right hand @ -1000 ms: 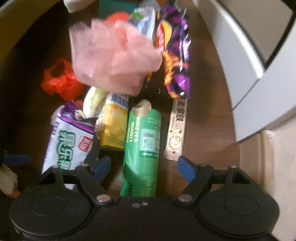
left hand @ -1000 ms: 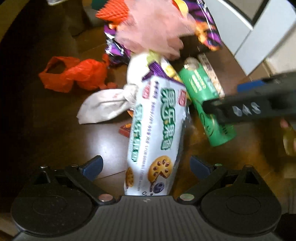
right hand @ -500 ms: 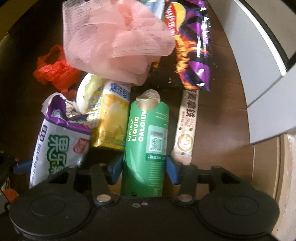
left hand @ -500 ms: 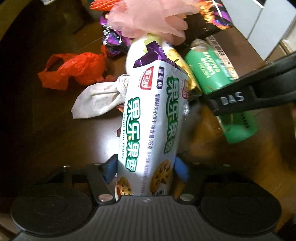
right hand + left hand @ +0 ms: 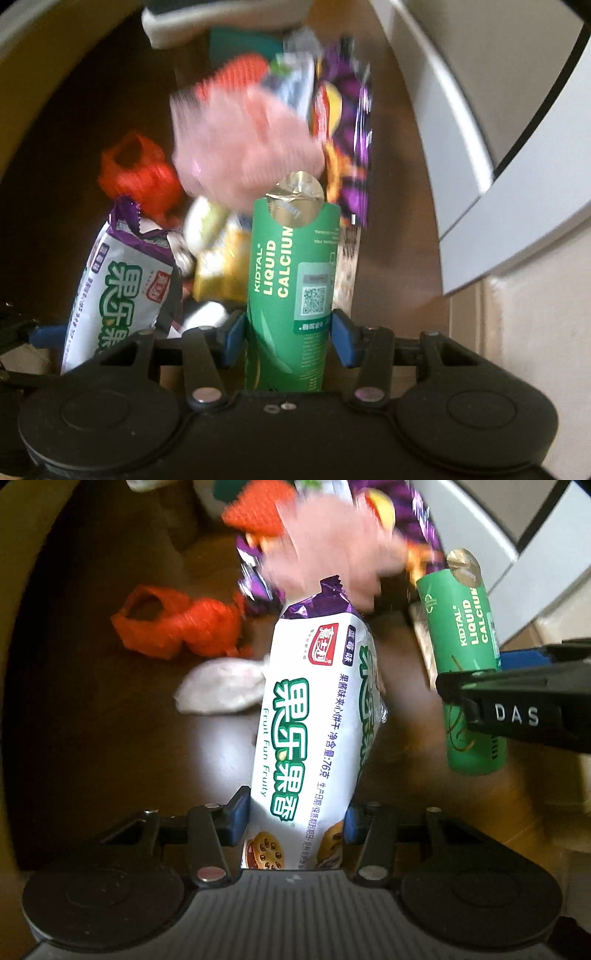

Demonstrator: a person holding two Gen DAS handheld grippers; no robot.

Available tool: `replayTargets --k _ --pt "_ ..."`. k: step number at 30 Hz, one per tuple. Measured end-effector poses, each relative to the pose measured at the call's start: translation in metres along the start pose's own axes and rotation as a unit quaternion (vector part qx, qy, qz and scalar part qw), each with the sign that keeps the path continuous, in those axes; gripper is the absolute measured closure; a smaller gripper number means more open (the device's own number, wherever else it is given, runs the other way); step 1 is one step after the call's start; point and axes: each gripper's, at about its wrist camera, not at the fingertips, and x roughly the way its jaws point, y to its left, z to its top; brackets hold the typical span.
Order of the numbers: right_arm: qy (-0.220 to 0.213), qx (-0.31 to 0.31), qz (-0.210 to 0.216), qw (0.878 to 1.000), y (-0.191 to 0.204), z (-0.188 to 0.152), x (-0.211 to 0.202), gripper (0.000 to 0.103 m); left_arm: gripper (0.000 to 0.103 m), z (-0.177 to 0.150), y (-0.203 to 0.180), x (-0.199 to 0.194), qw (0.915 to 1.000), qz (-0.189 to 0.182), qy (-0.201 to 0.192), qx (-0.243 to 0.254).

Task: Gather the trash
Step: 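Close both tools and lift the biscuit bag and green bottle toward the wastebasket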

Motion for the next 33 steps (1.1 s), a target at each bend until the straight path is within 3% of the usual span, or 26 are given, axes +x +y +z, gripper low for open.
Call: replayTargets --k 7,18,22,29,30,33 --pt "-0.082 -0.02 0.013 0.996 0.022 0.047 -0.083 0.054 0.056 0.041 0.036 -0.095 0.9975 0.007 -0.055 -0.044" --pt "-0.207 -0.036 0.041 0.977 0.041 0.152 -0.223 0.054 0.056 0.109 0.095 -0.231 0.9821 -0.009 -0.153 -0.109" --pt "-0.252 -0.031 0.045 0.966 0.039 0.194 -0.244 0.054 0.056 0.139 0.109 -0.271 0.9753 -0.007 -0.195 -0.105" --pt "-0.302 -0.008 0.077 0.95 0.032 0.288 -0.269 0.054 0.056 0.222 0.146 -0.339 0.9524 -0.023 -0.276 -0.127" --pt "-0.33 -0.012 0.081 0.941 0.033 0.302 -0.27 0.054 0.056 0.234 0.151 -0.344 0.9496 -0.026 -0.284 -0.13" --pt "-0.344 -0.028 0.059 0.937 0.04 0.342 -0.268 0.054 0.055 0.271 0.163 -0.353 0.9438 -0.029 -0.302 -0.131"
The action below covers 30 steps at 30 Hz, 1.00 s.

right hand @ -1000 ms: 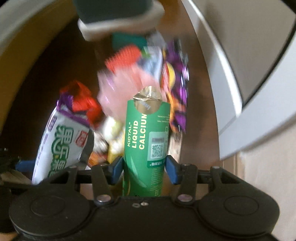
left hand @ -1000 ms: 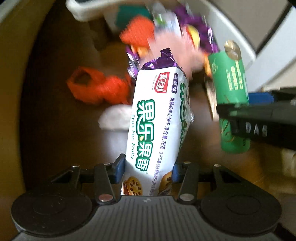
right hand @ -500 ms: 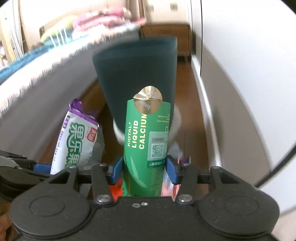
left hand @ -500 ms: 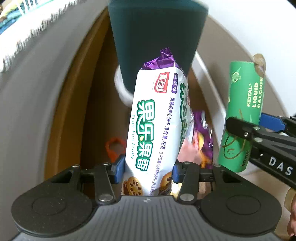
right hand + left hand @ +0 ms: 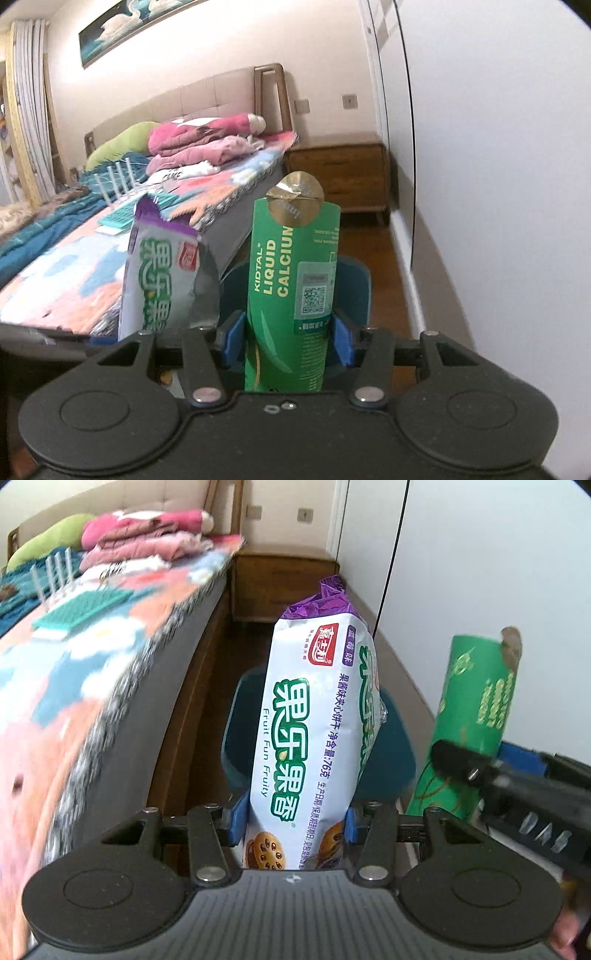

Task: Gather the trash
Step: 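Close both tools and lift the biscuit bag and green bottle toward the wastebasket, then open both tools over the wastebasket, dropping the biscuit bag and bottle inside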

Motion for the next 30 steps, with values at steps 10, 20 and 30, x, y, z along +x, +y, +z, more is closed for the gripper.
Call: replayTargets --k 10,20,30 --pt "0.036 -0.039 -0.035 0.998 -0.008 0.006 0.09 0.054 0.054 0.062 0.01 0.109 0.9998 0.01 0.017 0.0" --pt "0.117 -0.09 -0.027 0.989 0.004 -0.032 0.141 0.054 0.054 0.055 0.01 0.189 0.9969 0.007 0.072 0.032" --pt "0.155 -0.125 -0.047 0.979 0.025 -0.042 0.162 0.052 0.051 0.04 -0.003 0.225 0.988 0.013 0.124 0.091"
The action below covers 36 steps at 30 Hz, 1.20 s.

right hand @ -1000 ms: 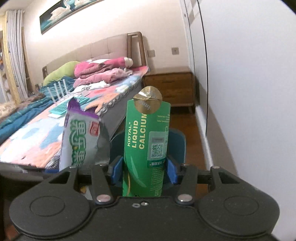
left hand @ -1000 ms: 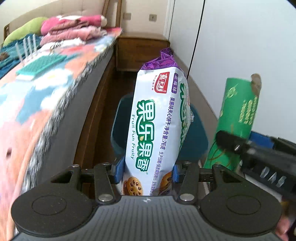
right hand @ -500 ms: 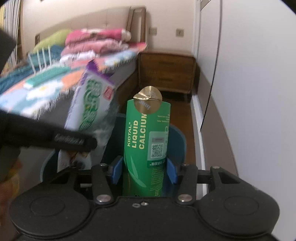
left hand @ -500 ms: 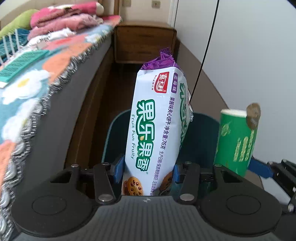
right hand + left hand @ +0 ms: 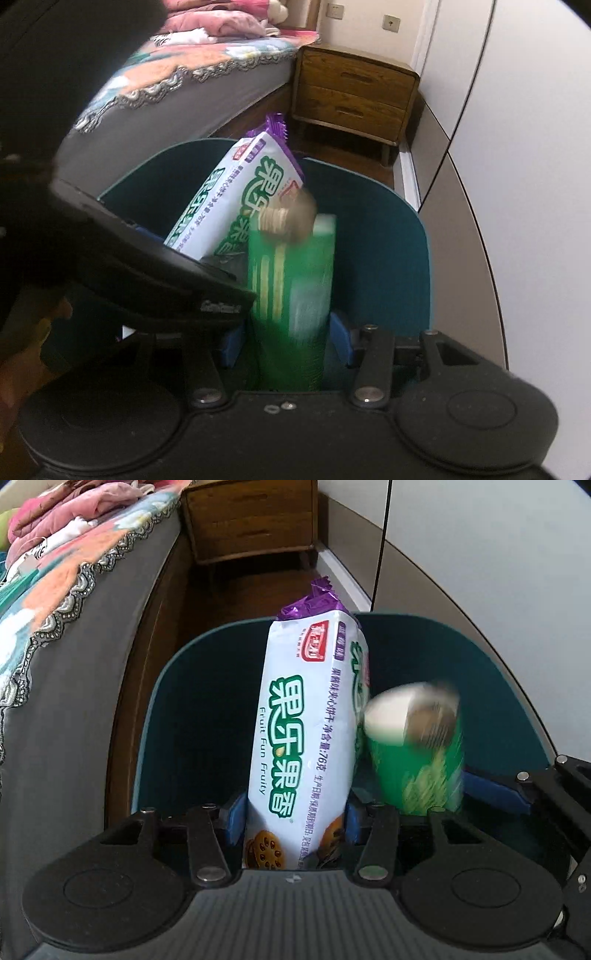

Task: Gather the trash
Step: 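Open both tools over the wastebasket, dropping the biscuit bag and bottle inside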

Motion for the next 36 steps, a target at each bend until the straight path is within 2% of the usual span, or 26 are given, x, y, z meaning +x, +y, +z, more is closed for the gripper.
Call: replayTargets --k 2,3,9,11,19,23,36 --pt "-0.002 -0.009 -0.002 1.0 0.004 0.0 -0.001 0.036 0.045 -0.001 0.0 -0.001 1.0 -0.001 -0.003 0.006" --pt "-0.008 -0.011 -0.003 1.0 0.005 -0.001 -0.004 0.034 0.045 -0.001 0.001 -0.003 0.9999 -0.005 -0.007 0.006" --pt "-0.02 -0.014 0.005 1.0 0.007 -0.007 -0.025 0.033 0.036 -0.006 -0.004 -0.014 0.9997 -0.011 -0.02 0.009" --pt "-0.028 -0.012 0.008 1.0 0.004 -0.011 -0.035 0.032 0.026 -0.008 -0.003 -0.021 0.9994 -0.014 -0.031 0.001" --pt "-0.069 0.003 0.023 0.997 -0.01 -0.026 -0.087 0.029 0.026 -0.025 -0.01 -0.072 0.9963 -0.019 -0.083 -0.003" --pt "-0.085 0.014 0.032 0.996 -0.017 -0.039 -0.113 0.029 0.026 -0.036 -0.011 -0.1 0.994 -0.008 -0.109 -0.002" --pt "-0.118 0.035 0.046 0.991 -0.032 -0.08 -0.168 0.023 0.026 -0.095 -0.012 -0.159 0.9908 -0.007 -0.134 -0.016"
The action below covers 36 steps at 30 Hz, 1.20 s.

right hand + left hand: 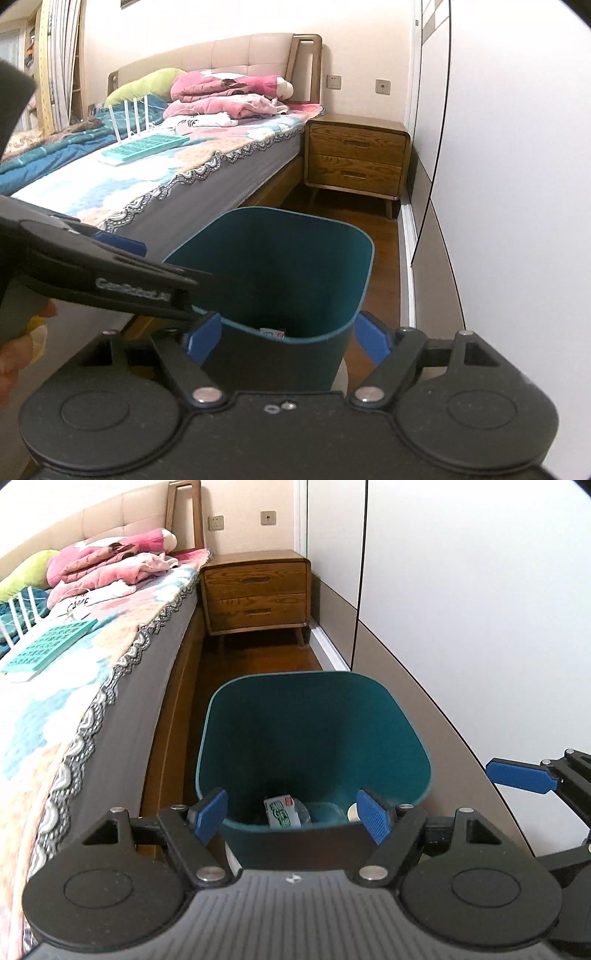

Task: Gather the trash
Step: 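Open both tools over the wastebasket, dropping the biscuit bag and bottle inside, then lower the left tool onto the red plastic bag while the right tool lowers onto the pink mesh puff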

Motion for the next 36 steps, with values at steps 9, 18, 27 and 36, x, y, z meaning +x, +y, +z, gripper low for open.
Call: replayTargets --k 9,18,27,36 --pt "-0.003 0.05 0.012 0.999 -0.009 -0.041 -0.023 0.018 0.026 -0.054 0.003 -0.023 0.9999 0.0 0.011 -0.006" --pt "0.049 0.087 0.007 0.995 -0.015 -0.122 -0.011 0.007 0.021 -0.135 0.008 -0.003 0.9971 0.009 0.071 -0.025" --pt "0.111 0.115 -0.003 0.987 -0.011 -0.208 0.019 0.0 0.021 -0.217 0.007 0.054 0.9839 0.017 0.166 -0.064" --pt "0.176 0.101 -0.006 0.979 0.0 -0.267 0.055 0.0 0.021 -0.288 0.019 0.142 0.9549 0.024 0.279 -0.1"
